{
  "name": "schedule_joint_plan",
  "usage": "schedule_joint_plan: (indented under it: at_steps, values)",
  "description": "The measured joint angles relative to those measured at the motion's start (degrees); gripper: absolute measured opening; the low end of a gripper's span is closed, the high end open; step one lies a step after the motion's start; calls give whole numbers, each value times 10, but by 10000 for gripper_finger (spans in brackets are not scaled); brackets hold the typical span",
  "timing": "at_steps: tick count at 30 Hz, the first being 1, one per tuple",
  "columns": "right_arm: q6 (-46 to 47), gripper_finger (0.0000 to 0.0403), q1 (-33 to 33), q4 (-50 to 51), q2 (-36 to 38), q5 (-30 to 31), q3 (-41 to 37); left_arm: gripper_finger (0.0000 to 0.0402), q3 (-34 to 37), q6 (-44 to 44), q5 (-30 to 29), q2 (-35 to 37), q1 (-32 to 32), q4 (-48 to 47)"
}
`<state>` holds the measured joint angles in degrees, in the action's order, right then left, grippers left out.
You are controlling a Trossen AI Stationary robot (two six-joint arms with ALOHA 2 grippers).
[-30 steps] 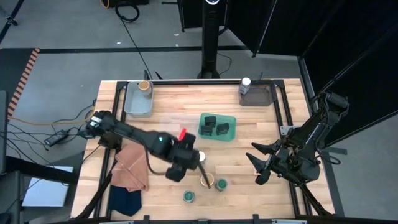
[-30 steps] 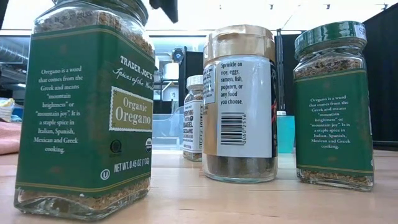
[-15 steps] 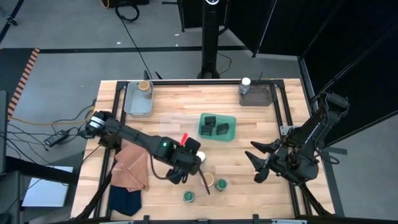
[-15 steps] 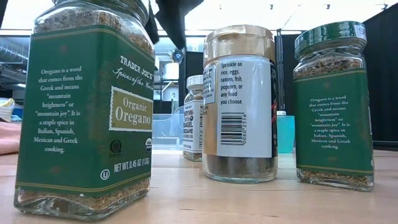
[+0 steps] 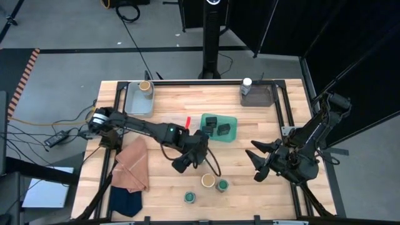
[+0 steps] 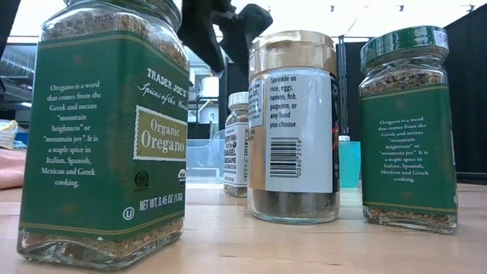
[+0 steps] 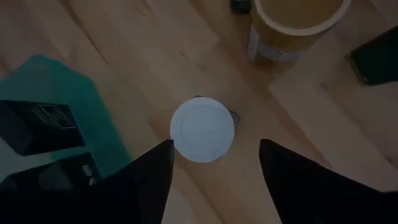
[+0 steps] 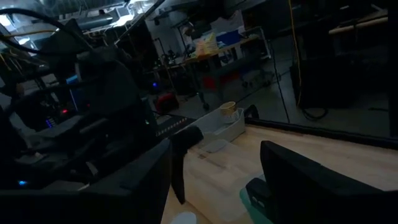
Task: Sort spices by type
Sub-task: Put the white seasoning bottle into the black bin
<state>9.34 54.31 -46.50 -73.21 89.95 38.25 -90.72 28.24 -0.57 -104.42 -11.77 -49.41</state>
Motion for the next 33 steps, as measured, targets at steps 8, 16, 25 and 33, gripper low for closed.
schedule_joint_plan:
  at_steps: [8, 16, 25, 33]
  values:
    - [1, 250, -14, 1, 0, 0, 0, 241, 47, 3, 34, 0, 8, 91]
    - [0, 249, -20, 1, 0, 0, 0, 241, 77, 30, 43, 0, 13, 119]
    - [1, 250, -20, 1, 0, 0, 0, 241, 78, 31, 43, 0, 30, 140]
    - [12, 251, -20, 2, 0, 0, 0, 241, 64, -39, 33, 6, 41, 137]
